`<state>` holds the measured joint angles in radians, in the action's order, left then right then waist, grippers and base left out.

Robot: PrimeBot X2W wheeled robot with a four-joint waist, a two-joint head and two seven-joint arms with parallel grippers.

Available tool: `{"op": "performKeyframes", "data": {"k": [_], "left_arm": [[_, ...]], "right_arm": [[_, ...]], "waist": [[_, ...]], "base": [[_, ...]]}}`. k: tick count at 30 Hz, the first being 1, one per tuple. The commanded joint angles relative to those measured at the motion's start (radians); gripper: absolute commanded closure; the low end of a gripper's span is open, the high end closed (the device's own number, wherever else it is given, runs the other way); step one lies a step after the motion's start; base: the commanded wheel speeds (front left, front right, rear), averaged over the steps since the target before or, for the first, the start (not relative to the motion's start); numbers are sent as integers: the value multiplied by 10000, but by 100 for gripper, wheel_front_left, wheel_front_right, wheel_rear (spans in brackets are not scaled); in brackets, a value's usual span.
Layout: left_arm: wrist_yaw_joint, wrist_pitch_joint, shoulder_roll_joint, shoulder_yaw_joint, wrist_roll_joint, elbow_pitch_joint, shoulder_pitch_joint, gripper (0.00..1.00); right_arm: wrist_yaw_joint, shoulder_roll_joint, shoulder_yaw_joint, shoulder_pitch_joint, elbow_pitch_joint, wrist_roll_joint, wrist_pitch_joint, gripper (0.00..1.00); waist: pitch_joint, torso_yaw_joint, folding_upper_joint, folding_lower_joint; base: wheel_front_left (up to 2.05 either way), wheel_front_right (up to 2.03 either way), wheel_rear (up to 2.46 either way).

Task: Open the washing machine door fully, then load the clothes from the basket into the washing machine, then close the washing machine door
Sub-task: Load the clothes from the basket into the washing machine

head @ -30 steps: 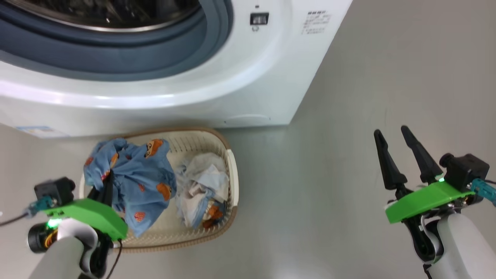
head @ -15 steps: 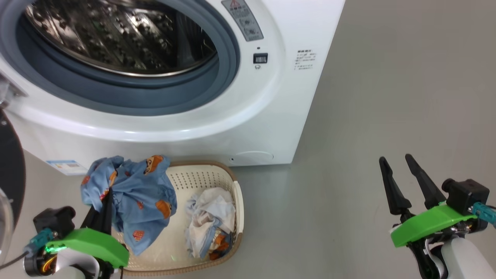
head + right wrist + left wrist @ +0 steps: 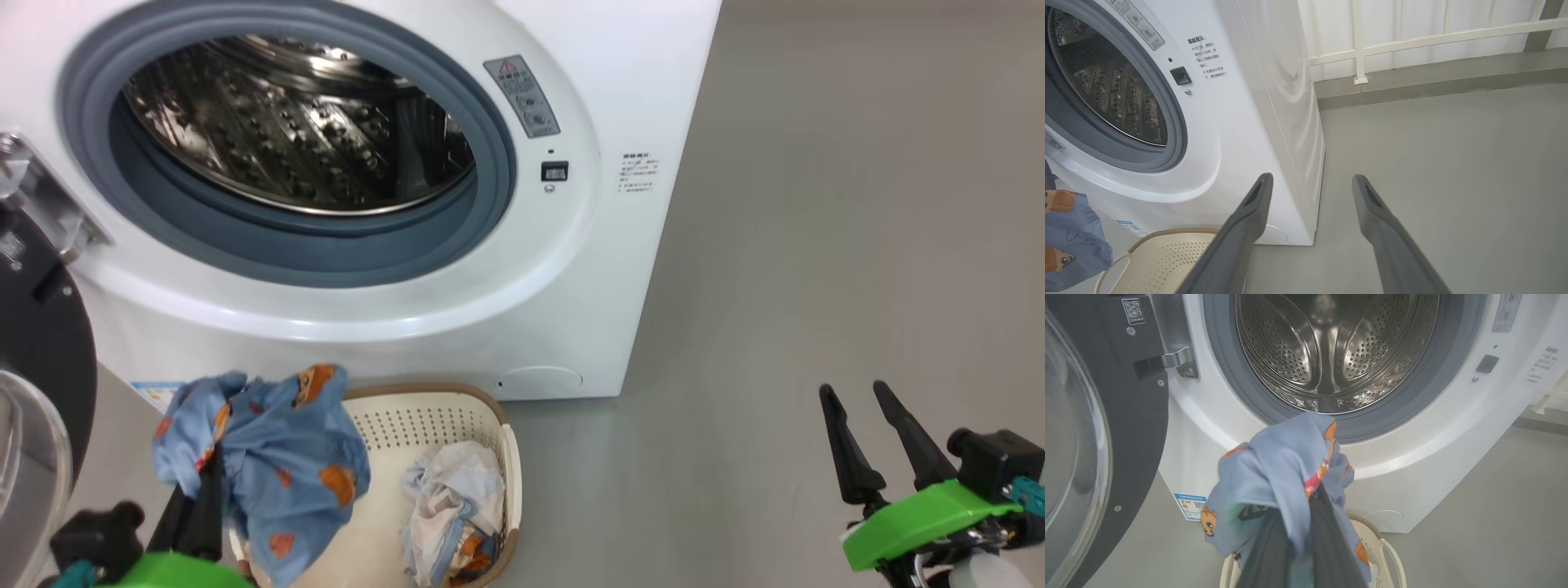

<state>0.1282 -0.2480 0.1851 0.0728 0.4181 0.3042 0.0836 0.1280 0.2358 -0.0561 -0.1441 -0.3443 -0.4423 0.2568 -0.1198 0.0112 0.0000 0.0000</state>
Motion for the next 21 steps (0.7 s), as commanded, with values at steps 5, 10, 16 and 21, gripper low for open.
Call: {"op": "performKeyframes", "data": {"k": [5, 10, 16, 21], "left_arm": [[25, -137, -33, -813, -382, -1265, -752, 100], [25, -137, -317, -1030, -632, -2061, -1430, 100], [25, -137, -539, -1094, -686, -2455, -1721, 100], [25, -137, -574, -1107, -652, -2470, -1651, 100]], "right_arm": [[27, 194, -13, 397, 287, -59, 49, 0], [27, 186, 123, 615, 360, -56, 49, 0], [27, 149, 210, 698, 430, -33, 49, 0], [27, 110, 215, 657, 464, -8, 49, 0]], "waist": [[411, -25, 0, 0], [464, -15, 0, 0], [386, -25, 0, 0], [250, -71, 0, 0]], "base": [[0, 0, 0], [0, 0, 0], [0, 0, 0], [0, 0, 0]]}}
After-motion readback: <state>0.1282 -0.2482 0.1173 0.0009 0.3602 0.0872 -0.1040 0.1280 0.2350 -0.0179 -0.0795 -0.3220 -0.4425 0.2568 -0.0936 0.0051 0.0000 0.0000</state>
